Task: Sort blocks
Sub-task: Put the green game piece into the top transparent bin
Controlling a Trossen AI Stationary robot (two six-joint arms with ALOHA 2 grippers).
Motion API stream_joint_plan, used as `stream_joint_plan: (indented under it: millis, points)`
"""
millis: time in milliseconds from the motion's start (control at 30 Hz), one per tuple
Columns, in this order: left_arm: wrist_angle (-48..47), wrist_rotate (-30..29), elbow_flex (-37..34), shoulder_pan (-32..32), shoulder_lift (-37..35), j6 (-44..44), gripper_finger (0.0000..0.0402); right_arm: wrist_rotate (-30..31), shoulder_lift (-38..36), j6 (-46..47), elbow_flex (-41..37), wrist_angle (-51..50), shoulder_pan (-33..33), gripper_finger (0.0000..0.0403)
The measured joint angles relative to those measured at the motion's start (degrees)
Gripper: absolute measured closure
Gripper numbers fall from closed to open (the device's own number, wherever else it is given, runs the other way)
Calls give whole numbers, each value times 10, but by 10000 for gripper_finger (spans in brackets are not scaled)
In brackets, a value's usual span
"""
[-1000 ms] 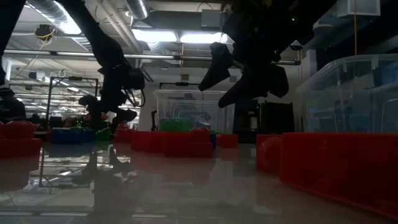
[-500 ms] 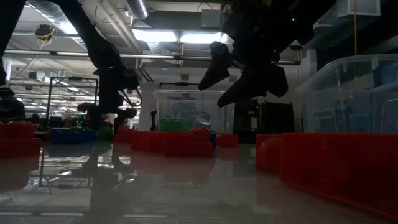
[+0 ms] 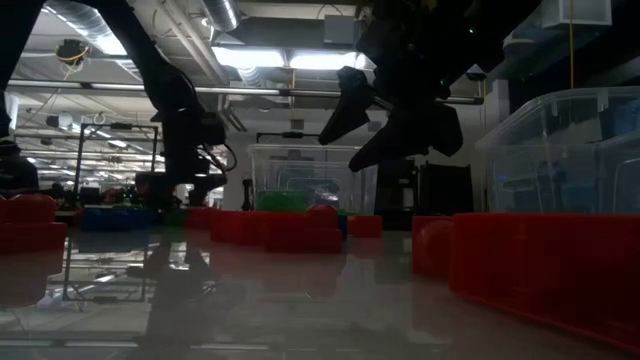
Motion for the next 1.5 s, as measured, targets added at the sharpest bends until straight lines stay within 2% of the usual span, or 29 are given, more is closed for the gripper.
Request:
stream_joint_plan:
  millis: [167,400,467,867,1200,1500]
  points:
    - [-9,0,0,-4,0,15,164,0,0,0,0,0,0,79]
    - [-6,-2,0,-4,0,33,248,0,0,0,0,0,0,79]
    - [-3,-2,1,-4,0,42,261,0,0,0,0,0,0,79]
    - [-15,-2,0,-21,-25,45,261,0,0,0,0,-4,0,79]
    - [-43,-2,0,-76,-148,45,260,0,0,0,0,-4,0,79]
    - [-25,-2,0,-149,-286,36,254,0,0,0,0,-1,0,79]
